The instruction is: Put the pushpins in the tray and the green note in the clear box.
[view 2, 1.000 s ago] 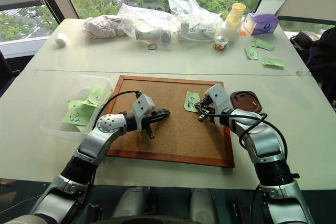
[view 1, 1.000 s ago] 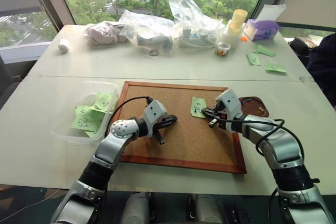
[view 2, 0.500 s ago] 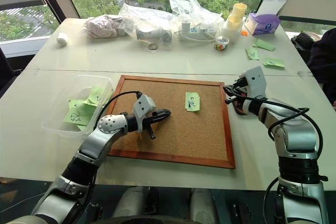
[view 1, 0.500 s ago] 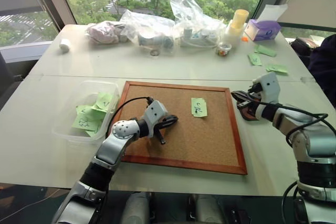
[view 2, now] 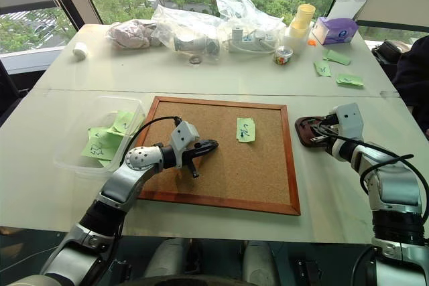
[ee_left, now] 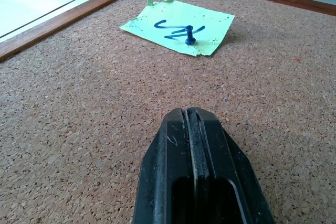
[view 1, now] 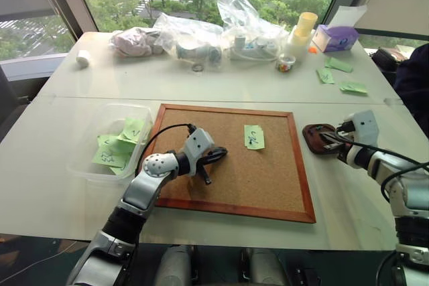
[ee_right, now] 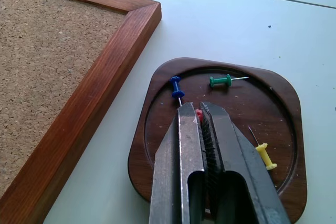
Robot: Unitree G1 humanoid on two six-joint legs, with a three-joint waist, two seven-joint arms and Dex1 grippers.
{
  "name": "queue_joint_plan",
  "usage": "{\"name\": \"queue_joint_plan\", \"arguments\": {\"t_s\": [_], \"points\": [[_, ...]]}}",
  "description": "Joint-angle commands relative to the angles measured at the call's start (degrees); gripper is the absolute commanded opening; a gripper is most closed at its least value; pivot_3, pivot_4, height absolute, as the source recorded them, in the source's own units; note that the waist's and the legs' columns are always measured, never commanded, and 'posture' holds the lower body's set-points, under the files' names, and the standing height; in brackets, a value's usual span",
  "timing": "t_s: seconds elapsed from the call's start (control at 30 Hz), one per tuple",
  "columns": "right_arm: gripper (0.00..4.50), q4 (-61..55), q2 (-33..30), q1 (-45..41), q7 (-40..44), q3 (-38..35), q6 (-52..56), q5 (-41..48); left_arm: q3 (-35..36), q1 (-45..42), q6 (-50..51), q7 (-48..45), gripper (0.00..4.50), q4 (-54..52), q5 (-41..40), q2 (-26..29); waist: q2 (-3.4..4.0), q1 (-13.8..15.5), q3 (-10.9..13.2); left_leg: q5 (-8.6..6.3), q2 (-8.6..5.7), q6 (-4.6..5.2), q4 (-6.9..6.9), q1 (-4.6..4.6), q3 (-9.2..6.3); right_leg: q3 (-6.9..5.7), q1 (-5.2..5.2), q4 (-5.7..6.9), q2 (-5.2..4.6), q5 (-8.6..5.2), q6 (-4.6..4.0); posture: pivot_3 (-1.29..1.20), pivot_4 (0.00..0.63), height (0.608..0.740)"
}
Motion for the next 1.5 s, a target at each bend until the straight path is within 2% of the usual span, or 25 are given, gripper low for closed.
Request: {"name": "queue_joint_plan", "arguments": {"t_s": [0.03,0.5,0.67,0.83,0.97,1.17,1.43,1.5], "points": [[1.34,-0.3,-0.6,-0.4,-0.1,-1.4,-1.0,0.1,-1.9,1.5,1.4,-0.5,0.00,3.1,1.9,0.6,0.00,0.0,0.0,0.00,0.00,0.00,0.00,0.00,0.00,0.00,0.00,0.00,0.00,0.00,0.00,0.00,0.150,0.740],[1.34,1.0,-0.7,-1.1,0.3,-0.7,-1.8,-0.1,-1.5,0.9,1.4,-0.5,0.00,3.6,1.9,0.4,0.00,0.0,0.0,0.00,0.01,0.00,0.00,0.00,-0.01,0.00,0.02,0.00,0.00,0.00,0.00,0.00,0.150,0.740],[1.34,-4.8,-1.0,-2.1,2.7,0.2,0.7,2.8,-1.4,1.0,1.5,-0.4,0.00,3.4,1.9,0.4,0.01,0.0,0.0,-0.01,0.01,0.01,0.00,0.00,-0.01,0.00,0.01,0.00,-0.01,0.00,0.00,0.00,0.150,0.740],[1.34,-14.9,2.4,-4.4,3.5,6.8,4.4,5.4,-1.3,0.9,1.4,-0.3,0.00,3.6,1.9,0.4,0.02,0.0,0.0,-0.10,0.07,0.18,0.00,0.01,-0.04,0.00,0.01,0.00,-0.01,0.00,0.00,0.00,0.150,0.740],[1.34,-18.1,6.5,-6.8,2.2,14.1,5.5,4.0,-1.4,0.7,1.5,-0.3,0.00,3.7,1.9,0.3,0.01,0.1,0.0,-0.14,0.07,0.24,0.00,0.00,-0.08,-0.01,0.01,0.01,-0.01,0.00,-0.01,0.00,0.150,0.740],[1.34,-14.3,10.5,-8.8,0.2,20.5,3.6,0.3,-1.1,1.1,1.7,-0.1,0.00,2.9,2.0,0.6,0.01,0.1,0.0,-0.06,0.03,0.11,0.02,-0.04,-0.07,-0.01,0.00,0.00,-0.05,0.00,-0.01,0.00,0.150,0.740],[1.34,-9.1,10.0,-7.3,2.5,24.1,-1.0,-3.5,-0.7,2.0,2.2,0.4,0.00,1.6,1.8,1.4,0.01,-0.3,0.0,-0.01,0.03,0.02,0.01,-0.04,-0.03,-0.01,-0.03,0.00,-0.03,0.00,0.00,0.00,0.150,0.740],[0.83,-8.4,10.2,-7.0,2.7,24.4,-1.5,-4.1,-0.7,2.2,2.2,0.5,0.00,1.4,1.8,1.5,0.01,-0.4,0.0,-0.01,0.03,0.02,0.00,-0.04,-0.03,-0.01,-0.03,0.00,-0.01,0.00,0.00,0.00,0.150,0.740]]}}
